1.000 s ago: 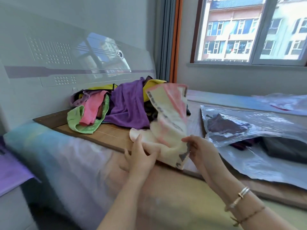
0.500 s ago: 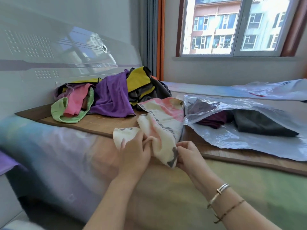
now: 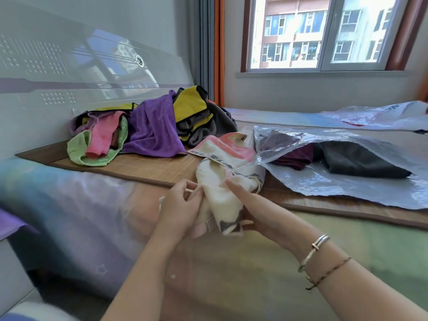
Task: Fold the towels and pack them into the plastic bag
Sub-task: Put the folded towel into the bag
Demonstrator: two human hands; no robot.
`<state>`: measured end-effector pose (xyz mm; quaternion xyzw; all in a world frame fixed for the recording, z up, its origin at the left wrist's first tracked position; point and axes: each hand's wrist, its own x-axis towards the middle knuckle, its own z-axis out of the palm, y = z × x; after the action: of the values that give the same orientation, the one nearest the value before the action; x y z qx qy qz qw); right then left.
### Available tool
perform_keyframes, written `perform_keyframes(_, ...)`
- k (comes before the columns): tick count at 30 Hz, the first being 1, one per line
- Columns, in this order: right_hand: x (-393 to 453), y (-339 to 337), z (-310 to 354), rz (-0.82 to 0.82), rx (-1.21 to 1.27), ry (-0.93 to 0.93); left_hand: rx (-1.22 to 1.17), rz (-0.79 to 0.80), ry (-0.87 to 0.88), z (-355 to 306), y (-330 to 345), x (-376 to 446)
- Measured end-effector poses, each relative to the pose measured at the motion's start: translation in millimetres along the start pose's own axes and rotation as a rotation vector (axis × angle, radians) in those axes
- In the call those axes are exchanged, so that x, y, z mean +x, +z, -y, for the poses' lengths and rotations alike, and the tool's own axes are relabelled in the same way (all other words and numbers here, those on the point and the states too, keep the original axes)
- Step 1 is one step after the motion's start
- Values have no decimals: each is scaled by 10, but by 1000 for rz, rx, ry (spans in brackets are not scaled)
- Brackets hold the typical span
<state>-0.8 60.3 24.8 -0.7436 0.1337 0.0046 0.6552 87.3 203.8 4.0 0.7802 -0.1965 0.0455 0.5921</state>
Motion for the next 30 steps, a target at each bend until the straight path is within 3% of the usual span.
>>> perform_keyframes(4,-185,-90,81,-42,164,-43,-65,-31,-7,-20,-23,-26)
perform_keyframes(7,-263,-126,112,-196,239,-102,140,-126,241,-173,-36,-151)
perform_keyframes(9,-290,-123,143,-183,351,-123,114,-45,349,-315,-20,-250)
perform_keyframes(12,-310,-144,155,-90,391,-140,-166,253,212,-467,7,-413)
perform_keyframes(14,-298,-176,141,-63,331,-162,-128,246,166,-457,32,-461)
perform_keyframes(16,-293,-174,134,-31,278,-178,-34,142,176,-440,38,-449)
perform_keyframes(18,-298,-150,139,10,161,-206,-66,109,114,-422,18,-410)
perform_keyframes(22,-328,-108,148,15,-50,-282,-300,201,-78,-375,-66,-313)
perform_keyframes(25,-290,-118,89,-223,-200,-422,-330,157,-111,-321,-115,-249)
perform_keyframes(27,-206,-153,12,-412,-532,-540,-308,152,-94,-309,-123,-249)
perform_keyframes(30,-41,-136,-129,-439,-980,-617,-290,171,-37,-295,-91,-270)
